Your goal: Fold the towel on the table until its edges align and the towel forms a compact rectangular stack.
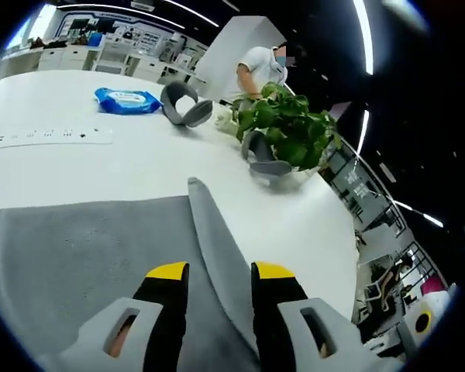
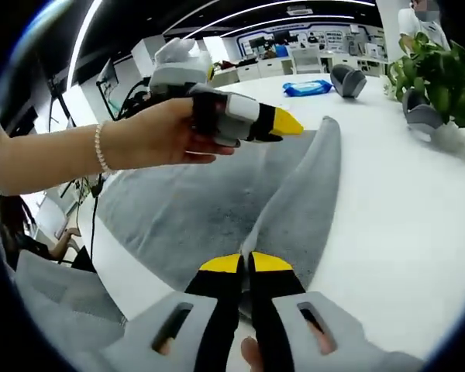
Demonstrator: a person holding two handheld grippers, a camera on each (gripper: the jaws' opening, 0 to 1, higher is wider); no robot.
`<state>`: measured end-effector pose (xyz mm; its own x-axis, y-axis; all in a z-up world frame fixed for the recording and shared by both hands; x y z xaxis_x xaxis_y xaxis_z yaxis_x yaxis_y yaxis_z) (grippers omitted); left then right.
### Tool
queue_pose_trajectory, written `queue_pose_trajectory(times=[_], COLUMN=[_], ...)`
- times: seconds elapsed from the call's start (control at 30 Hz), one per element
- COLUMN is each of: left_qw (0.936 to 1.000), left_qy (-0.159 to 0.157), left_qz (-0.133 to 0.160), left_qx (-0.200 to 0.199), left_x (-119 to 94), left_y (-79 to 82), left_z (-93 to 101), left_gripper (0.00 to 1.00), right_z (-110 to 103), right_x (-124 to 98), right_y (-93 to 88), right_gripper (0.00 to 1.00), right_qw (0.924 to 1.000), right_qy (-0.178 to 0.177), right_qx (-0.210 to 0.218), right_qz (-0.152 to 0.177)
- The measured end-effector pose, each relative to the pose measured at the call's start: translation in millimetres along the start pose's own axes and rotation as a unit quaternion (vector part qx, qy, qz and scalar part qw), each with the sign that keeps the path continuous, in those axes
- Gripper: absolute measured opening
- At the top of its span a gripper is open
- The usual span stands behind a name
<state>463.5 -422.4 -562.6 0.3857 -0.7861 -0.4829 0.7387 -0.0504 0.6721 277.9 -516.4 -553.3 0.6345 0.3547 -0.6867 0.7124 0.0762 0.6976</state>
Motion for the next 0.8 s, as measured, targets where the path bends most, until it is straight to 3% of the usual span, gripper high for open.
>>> queue_pose_trajectory(times=[0.27, 0.47, 0.57, 0.8], left_qw=[0.9993, 0.9985, 0.9985, 0.9964], left_qy=[0.006, -0.006, -0.009, -0.036], left_qz=[0.013, 0.013, 0.016, 0.018], left_qx=[-0.035, -0.054, -0.051, -0.075], left_x=[26.8, 44.6, 48.7, 55.3], left_y=[4.4, 3.1, 4.4, 6.3], left_z=[-19.6, -24.1, -26.2, -23.3], left_gripper=[0.32, 0.31, 0.25, 0.22], right_z=[-1.1, -1.8, -2.2, -4.7], right_x=[0.7, 1.0, 1.0, 2.4], right_y=[-1.2, -0.9, -0.5, -1.3], right_gripper=[0.01, 0.01, 0.01, 0.01], right_qw=[1.0000, 1.0000, 0.9999, 0.9999], right_qy=[0.005, 0.009, 0.011, 0.016], right_qx=[0.000, 0.000, 0.000, -0.004], right_qz=[-0.002, -0.001, 0.001, -0.001])
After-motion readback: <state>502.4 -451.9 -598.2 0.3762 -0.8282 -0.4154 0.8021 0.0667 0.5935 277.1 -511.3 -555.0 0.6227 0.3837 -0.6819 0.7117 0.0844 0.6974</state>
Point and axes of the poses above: the point that each gripper's makers call its tool centre point, and the gripper's own axes: x roughly forward along the fingers, z roughly to its right, y roughly out of its top, the point moved 9 cm from there along -x, roughly backward along the fingers, and after that the axes turned 6 degrees about -y, right-handed, at the moved point
